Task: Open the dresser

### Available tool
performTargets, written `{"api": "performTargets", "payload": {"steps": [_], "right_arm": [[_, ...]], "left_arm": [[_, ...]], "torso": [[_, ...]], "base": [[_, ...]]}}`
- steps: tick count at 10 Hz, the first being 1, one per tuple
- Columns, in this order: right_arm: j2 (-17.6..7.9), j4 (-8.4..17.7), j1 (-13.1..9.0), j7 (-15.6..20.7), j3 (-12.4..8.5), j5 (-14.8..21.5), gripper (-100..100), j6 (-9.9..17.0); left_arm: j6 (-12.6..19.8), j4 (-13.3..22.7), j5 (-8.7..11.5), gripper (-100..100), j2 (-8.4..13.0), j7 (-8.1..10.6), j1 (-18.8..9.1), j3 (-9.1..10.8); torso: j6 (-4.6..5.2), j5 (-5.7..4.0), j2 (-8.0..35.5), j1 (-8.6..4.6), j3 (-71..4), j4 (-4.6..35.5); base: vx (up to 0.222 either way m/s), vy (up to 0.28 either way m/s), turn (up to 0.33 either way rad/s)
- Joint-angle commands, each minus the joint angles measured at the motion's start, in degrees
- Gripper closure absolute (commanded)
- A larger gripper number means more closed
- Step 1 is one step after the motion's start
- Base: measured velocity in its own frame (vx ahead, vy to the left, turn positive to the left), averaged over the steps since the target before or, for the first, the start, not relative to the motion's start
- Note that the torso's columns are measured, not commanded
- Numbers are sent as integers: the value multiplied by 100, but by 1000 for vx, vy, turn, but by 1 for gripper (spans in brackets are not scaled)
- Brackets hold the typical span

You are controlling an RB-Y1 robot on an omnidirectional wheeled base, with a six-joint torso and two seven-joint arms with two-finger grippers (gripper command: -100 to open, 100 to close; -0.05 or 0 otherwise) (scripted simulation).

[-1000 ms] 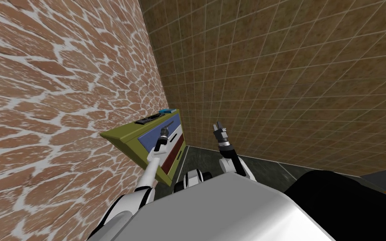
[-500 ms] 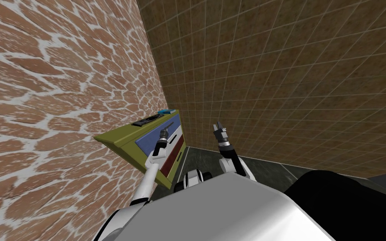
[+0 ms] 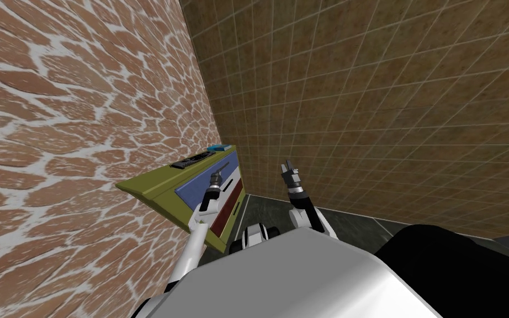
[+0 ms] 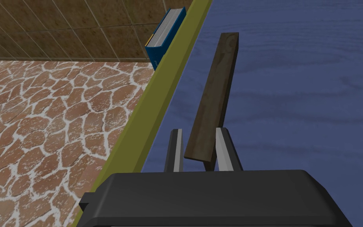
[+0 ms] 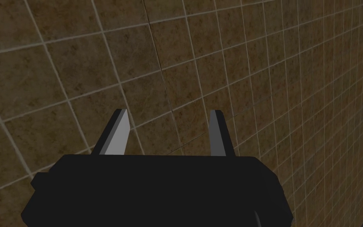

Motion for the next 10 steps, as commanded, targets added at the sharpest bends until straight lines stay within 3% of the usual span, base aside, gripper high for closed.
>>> {"api": "performTargets", "payload": {"steps": [1,5,6,8,10], "right_arm": [[0,0,0,0,0,0,0,0],[0,0,-1,0,0,0,0,0],[0,0,-1,0,0,0,0,0],[0,0,0,0,0,0,0,0],[0,0,-1,0,0,0,0,0]], "left_arm": [[61,-251,-2,100,3,23,418,-21],[61,-251,-2,100,3,23,462,-21],[273,-617,-78,100,-53,55,629,-147],[273,-1048,-78,100,-53,55,869,-147],[273,-1136,-78,100,-53,55,1126,-147]], "torso": [[5,-4,13,-9,7,8],[-20,11,34,16,24,-3],[-25,9,38,18,26,3],[-1,1,2,1,2,3],[0,-4,41,-13,27,16]], "base": [[26,-2,-20],[-1,-2,-6],[83,4,39],[78,-1,26],[15,2,-18]]}}
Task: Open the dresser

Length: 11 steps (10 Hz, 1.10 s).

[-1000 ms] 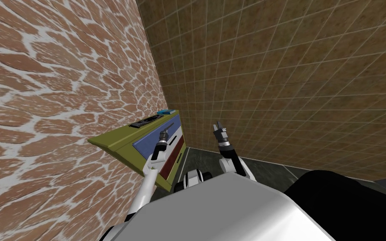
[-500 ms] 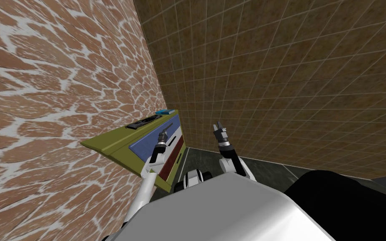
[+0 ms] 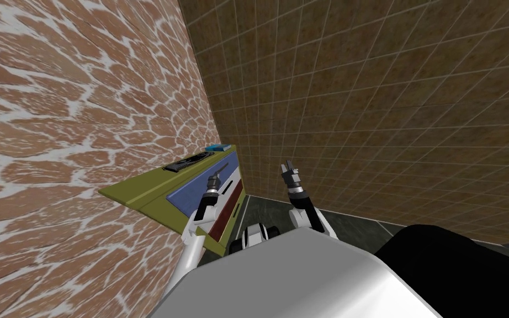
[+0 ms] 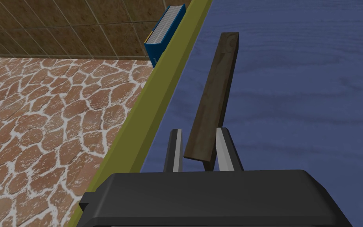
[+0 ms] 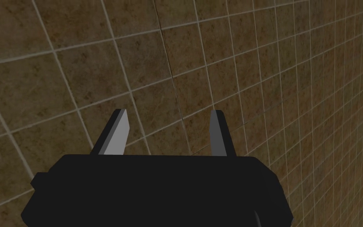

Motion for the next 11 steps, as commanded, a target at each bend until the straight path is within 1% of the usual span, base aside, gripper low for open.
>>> {"api": "performTargets", "payload": {"steps": [1,3,4,6,7,8,9,10,11], "right_arm": [[0,0,0,0,0,0,0,0],[0,0,0,0,0,0,0,0],[0,0,0,0,0,0,0,0],[0,0,1,0,-1,0,0,0],[0,0,1,0,0,0,0,0],[0,0,0,0,0,0,0,0],[0,0,-1,0,0,0,0,0],[0,0,-1,0,0,0,0,0],[0,0,1,0,0,0,0,0]], "left_arm": [[42,-1,-9,100,-28,-12,307,-20],[42,-1,-9,100,-28,-12,307,-20],[254,-424,-85,100,-83,20,502,-146],[254,-841,-85,100,-83,20,765,-146],[254,-885,-85,100,-83,20,918,-146],[254,-885,-85,100,-83,20,991,-146],[254,-885,-85,100,-83,20,991,-146],[466,-1288,-161,100,-139,51,1147,-273],[466,-1494,-161,100,-139,51,1313,-273]], "torso": [[-10,7,8,8,7,-7],[-32,19,11,37,11,-14],[-29,18,9,44,9,-8],[-6,4,-25,19,-14,0],[-3,-3,-1,8,-2,12],[-11,2,22,8,16,8],[-19,8,27,17,21,3],[-31,16,26,30,22,-4],[-26,10,9,27,11,6]], "base": [[2,-7,-20],[-2,-11,1],[77,-10,37],[83,4,23],[22,16,-25],[6,4,-16],[0,-7,-11],[71,-17,33],[97,-12,36]]}}
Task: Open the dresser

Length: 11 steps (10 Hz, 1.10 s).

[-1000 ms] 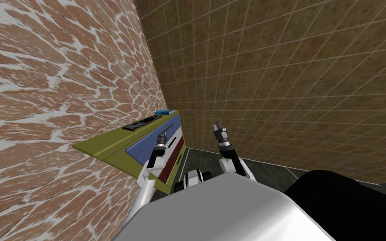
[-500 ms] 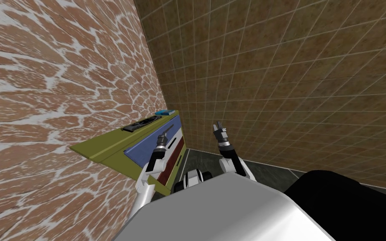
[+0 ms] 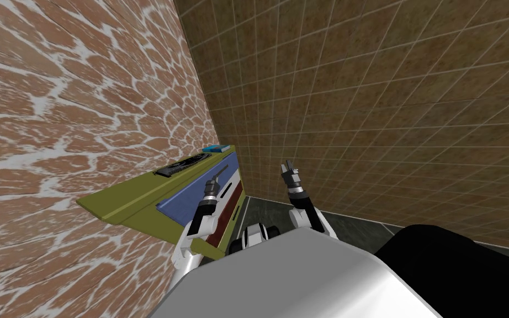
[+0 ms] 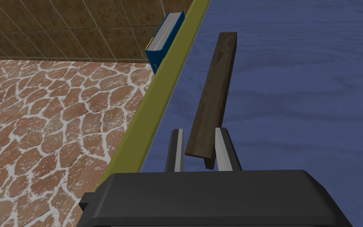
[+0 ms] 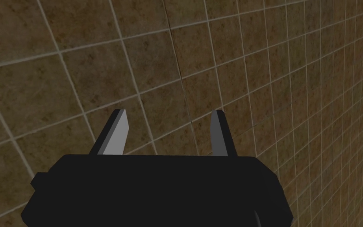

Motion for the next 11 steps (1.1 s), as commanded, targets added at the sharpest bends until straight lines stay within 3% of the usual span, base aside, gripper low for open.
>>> {"api": "performTargets", "payload": {"steps": [1,3,4,7,9,11], "right_arm": [[0,0,0,0,0,0,0,0],[0,0,-1,0,0,0,0,0],[0,0,-1,0,0,0,0,0],[0,0,0,0,0,0,0,0],[0,0,-1,0,0,0,0,0],[1,0,-2,0,1,0,0,0]], "left_arm": [[171,-522,-44,100,-46,3,459,-58],[171,-561,-44,100,-46,3,649,-58],[383,-895,-120,100,-102,34,787,-184],[383,-1446,-120,100,-102,34,1278,-184],[327,-1439,-129,100,-118,21,1245,-212],[506,-1719,-139,100,-143,15,1365,-239]], "torso": [[10,-11,-2,-8,-6,15],[7,-13,41,-18,22,26],[6,-5,42,-12,27,15],[14,-26,45,-31,20,48],[-4,-16,79,-20,48,46],[13,-36,76,-61,40,66]], "base": [[57,1,9],[17,7,-13],[73,0,16],[61,-2,9],[6,-8,-20],[-26,-133,13]]}}
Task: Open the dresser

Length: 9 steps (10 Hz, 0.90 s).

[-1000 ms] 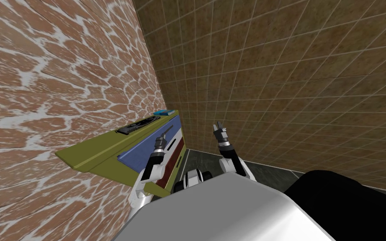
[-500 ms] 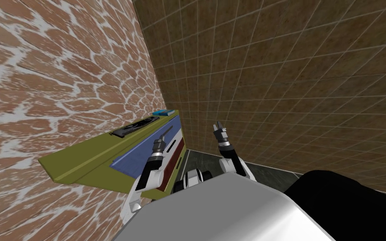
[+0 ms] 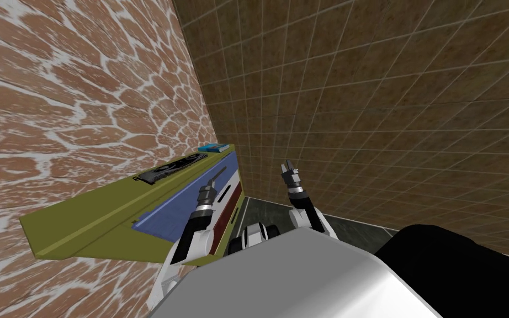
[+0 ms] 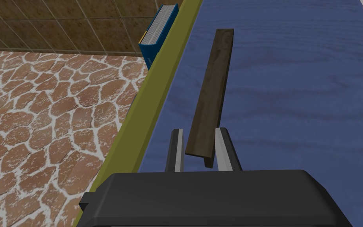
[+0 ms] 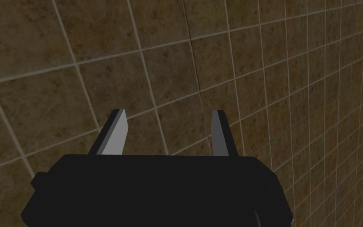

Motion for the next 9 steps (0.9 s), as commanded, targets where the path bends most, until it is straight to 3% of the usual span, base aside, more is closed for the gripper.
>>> {"api": "performTargets", "payload": {"steps": [1,3,4,5,7,8,9], "right_arm": [[1,0,0,0,1,0,0,0],[1,0,-1,0,1,0,0,0],[0,0,0,0,0,0,0,0],[0,0,0,0,0,0,0,0],[-1,0,-1,0,0,0,0,0],[-1,0,-1,0,-1,0,0,0],[-1,0,0,0,-1,0,0,0]], "left_arm": [[206,-301,-9,100,-30,-7,138,-27],[319,-466,-15,100,-47,-13,207,-41],[325,-372,-7,100,-31,-5,215,-38],[196,-79,150,100,-104,-170,-57,9],[196,235,150,100,-104,-170,-382,9],[196,376,150,100,-104,-170,-409,9],[35,589,306,100,-177,-337,-681,62]], "torso": [[4,-12,6,-24,3,7],[7,-15,10,-7,2,22],[9,-16,3,13,-4,32],[11,-8,-10,32,-11,24],[-8,3,19,31,12,13],[-1,2,-2,32,-1,11],[1,7,-26,31,-15,-8]], "base": [[-63,-180,28],[-54,-155,16],[-12,-52,2],[-96,-35,90],[-81,-21,30],[-19,13,-1],[-99,13,98]]}}
